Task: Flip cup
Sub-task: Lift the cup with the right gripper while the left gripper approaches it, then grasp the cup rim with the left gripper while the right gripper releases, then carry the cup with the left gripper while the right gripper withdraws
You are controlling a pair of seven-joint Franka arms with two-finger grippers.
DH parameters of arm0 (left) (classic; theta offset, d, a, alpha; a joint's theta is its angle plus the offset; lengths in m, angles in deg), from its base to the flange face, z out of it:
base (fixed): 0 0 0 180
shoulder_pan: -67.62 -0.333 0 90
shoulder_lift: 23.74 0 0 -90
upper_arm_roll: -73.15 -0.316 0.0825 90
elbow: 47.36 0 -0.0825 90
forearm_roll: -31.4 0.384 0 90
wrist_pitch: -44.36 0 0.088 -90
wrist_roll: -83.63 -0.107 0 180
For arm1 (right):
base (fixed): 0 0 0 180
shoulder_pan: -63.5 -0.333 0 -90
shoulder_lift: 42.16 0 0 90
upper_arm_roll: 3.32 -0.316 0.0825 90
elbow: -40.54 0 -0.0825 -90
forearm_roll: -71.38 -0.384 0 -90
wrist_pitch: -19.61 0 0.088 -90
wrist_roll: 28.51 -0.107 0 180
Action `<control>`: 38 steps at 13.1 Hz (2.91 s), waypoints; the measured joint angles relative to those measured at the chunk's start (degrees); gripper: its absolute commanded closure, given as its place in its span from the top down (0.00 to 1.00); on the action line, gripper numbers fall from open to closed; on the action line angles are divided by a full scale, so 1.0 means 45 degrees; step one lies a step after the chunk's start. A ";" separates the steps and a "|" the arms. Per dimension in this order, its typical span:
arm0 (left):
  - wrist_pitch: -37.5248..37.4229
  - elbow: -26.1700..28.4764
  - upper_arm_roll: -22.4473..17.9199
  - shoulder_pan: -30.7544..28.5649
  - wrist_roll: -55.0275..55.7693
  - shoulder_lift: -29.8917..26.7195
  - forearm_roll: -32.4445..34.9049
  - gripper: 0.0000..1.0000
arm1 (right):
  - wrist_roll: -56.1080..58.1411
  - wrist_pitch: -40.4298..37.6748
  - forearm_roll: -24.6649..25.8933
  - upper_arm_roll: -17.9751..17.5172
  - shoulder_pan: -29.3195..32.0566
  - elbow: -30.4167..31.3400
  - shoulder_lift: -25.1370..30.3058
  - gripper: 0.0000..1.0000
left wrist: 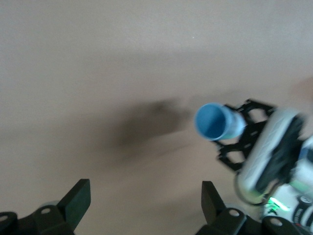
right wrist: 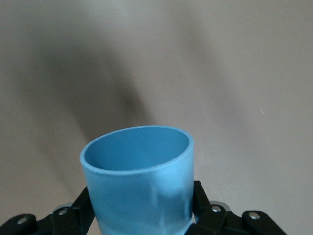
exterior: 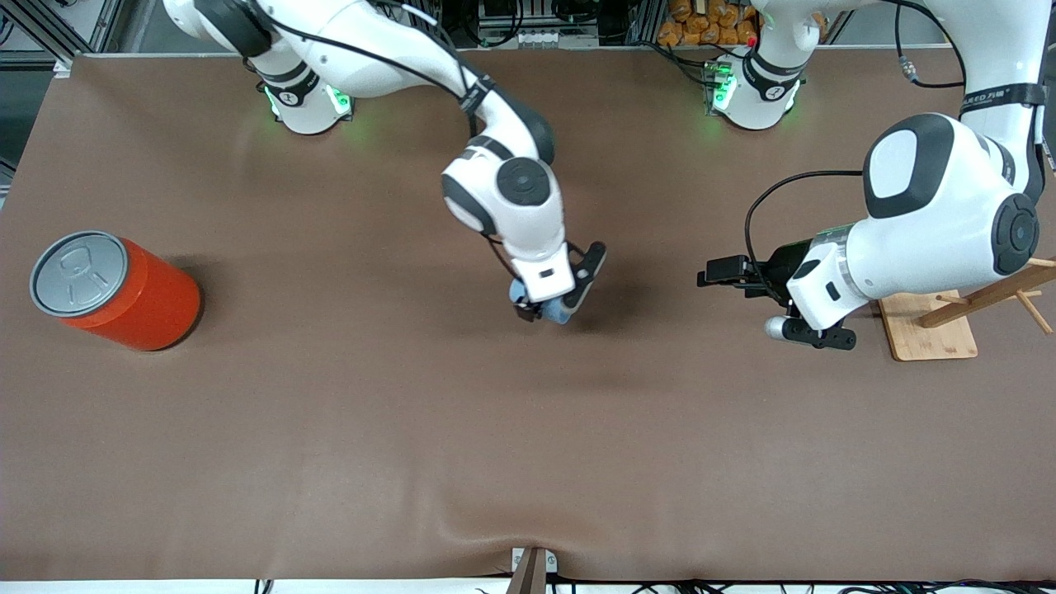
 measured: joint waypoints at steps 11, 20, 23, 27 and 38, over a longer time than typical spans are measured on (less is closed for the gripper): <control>0.0119 0.3416 -0.0065 -0.2157 -0.3879 0.0115 -0.5139 1.00 | -0.1642 0.0215 0.0733 0.1772 -0.3520 -0.2040 -0.2702 0.99; 0.1140 0.5636 -0.0082 -0.2313 -0.7769 0.0798 -0.8376 1.00 | -0.1636 -0.1226 0.0738 0.1773 -0.3429 -0.1878 -0.1665 1.00; 0.1742 0.6178 -0.0072 -0.2299 -0.9397 0.1314 -0.9613 1.00 | -0.1650 -0.2299 0.0665 0.1602 -0.3447 -0.1673 -0.0648 1.00; 0.2153 0.6609 -0.0016 -0.2182 -1.1720 0.2347 -1.1623 1.00 | -0.1772 -0.3773 0.0123 0.1759 -0.2608 -0.1621 0.1127 1.00; 0.4036 0.7210 0.0049 0.0073 -1.3381 0.2794 -1.4526 0.99 | -0.1591 -0.7693 -0.0436 0.1607 0.6052 -0.1556 0.4918 1.00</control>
